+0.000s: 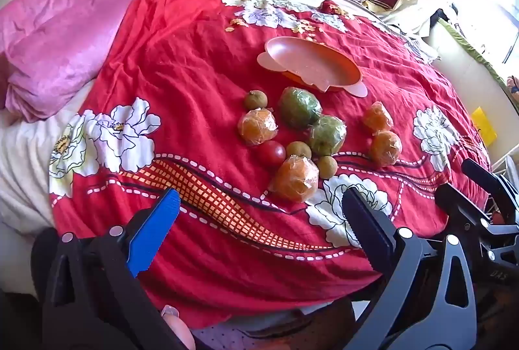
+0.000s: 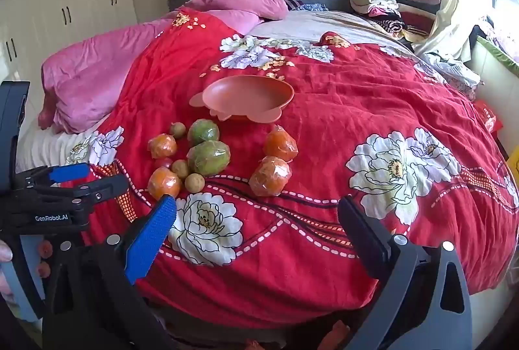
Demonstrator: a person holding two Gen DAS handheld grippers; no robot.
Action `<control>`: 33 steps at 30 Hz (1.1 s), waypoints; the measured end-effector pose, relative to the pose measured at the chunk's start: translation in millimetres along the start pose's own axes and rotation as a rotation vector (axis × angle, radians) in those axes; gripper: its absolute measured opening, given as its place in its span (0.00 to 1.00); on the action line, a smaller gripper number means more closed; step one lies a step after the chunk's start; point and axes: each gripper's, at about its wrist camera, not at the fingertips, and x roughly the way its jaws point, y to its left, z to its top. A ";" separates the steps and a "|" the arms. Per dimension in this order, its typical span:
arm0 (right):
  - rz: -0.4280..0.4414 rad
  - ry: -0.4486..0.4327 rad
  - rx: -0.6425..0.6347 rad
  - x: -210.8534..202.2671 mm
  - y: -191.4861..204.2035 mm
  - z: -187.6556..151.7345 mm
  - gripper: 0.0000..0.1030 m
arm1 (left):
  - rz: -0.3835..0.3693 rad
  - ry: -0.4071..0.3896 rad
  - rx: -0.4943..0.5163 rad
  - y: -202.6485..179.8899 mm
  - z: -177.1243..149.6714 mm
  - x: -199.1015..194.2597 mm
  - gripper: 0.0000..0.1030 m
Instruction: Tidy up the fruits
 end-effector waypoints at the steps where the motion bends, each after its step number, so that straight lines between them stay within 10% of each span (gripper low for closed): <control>1: 0.000 0.000 -0.002 -0.2 0.1 0.0 0.96 | 0.022 -0.010 0.016 -2.5 -0.5 -0.7 0.92; 33: -0.004 -0.021 -0.015 -4.9 1.5 0.3 0.96 | -0.001 -0.009 0.012 -5.9 -0.5 -3.2 0.92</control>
